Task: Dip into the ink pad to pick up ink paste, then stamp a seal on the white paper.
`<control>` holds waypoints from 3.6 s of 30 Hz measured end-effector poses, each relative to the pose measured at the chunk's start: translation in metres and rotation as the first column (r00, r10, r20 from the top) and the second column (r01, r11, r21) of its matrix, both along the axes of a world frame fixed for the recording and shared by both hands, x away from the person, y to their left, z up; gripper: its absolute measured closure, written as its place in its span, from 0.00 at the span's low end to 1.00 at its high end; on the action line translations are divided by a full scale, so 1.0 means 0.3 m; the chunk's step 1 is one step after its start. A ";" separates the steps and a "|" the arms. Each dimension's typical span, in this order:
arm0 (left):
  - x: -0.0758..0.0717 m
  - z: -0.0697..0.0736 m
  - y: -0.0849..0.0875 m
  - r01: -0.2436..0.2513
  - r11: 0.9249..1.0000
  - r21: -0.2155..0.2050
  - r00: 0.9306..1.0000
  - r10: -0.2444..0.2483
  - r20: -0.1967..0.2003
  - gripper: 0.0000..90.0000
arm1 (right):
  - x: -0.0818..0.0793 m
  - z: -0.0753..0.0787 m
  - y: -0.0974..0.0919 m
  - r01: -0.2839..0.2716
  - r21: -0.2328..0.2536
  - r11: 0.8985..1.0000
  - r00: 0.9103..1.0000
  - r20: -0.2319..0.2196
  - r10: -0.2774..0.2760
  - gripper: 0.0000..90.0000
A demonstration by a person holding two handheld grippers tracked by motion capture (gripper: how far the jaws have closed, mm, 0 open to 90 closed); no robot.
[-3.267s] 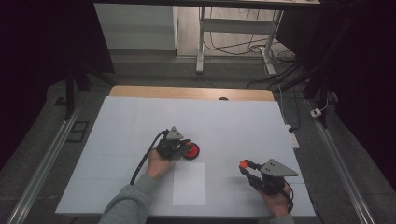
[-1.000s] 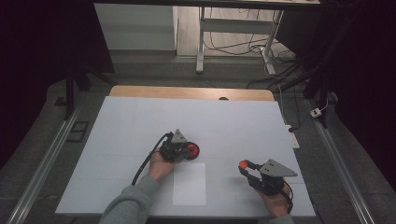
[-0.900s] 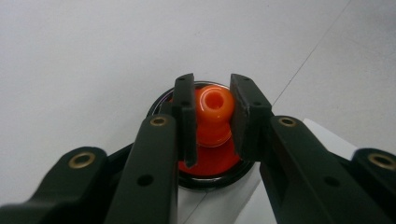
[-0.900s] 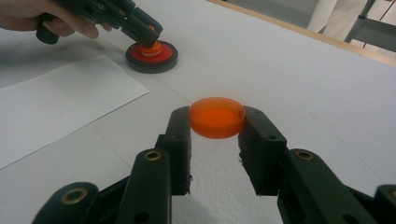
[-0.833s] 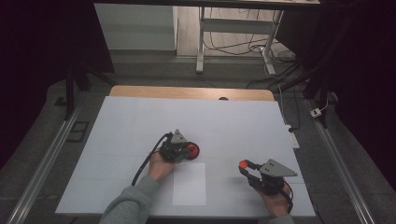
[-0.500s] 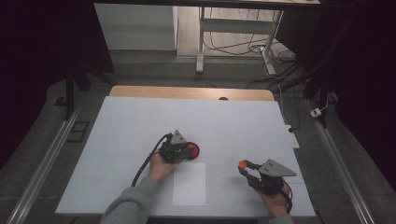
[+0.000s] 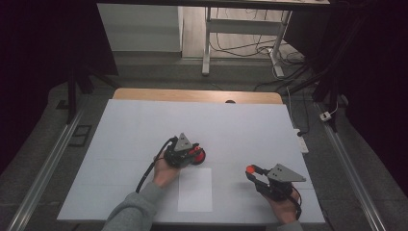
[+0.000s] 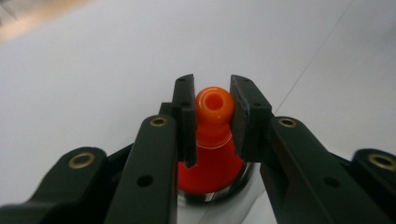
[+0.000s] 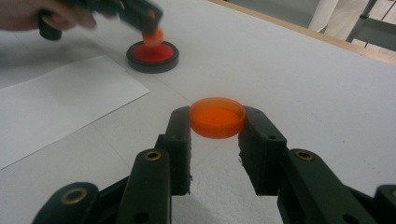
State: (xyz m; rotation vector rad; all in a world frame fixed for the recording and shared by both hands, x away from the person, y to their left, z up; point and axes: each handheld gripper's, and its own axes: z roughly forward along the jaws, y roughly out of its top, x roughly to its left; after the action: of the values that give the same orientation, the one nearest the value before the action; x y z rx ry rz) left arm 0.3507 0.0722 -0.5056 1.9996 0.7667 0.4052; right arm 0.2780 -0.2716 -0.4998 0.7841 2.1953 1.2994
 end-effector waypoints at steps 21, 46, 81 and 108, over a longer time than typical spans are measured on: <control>-0.023 0.071 0.069 0.019 0.998 -0.066 0.999 -0.021 -0.029 0.81 | -0.001 0.001 0.001 -0.001 0.004 1.000 1.000 0.002 0.001 0.71; -0.106 0.106 0.152 0.100 0.980 -0.172 0.993 -0.110 -0.049 0.81 | -0.003 0.001 0.000 0.006 0.004 1.000 1.000 0.004 -0.007 0.71; -0.163 0.111 0.163 0.137 0.982 -0.133 0.987 -0.146 -0.064 0.81 | -0.002 0.006 -0.017 0.020 0.010 1.000 1.000 0.005 -0.020 0.71; -0.244 0.096 0.169 0.200 0.975 -0.099 0.975 -0.208 -0.074 0.81 | 0.000 0.002 -0.011 0.014 0.003 1.000 1.000 -0.001 -0.014 0.71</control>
State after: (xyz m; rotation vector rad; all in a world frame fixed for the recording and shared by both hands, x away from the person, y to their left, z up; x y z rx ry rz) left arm 0.2774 0.1230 -0.4769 1.9962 0.6117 0.1642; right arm 0.2780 -0.2748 -0.4993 0.7994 2.1849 1.2968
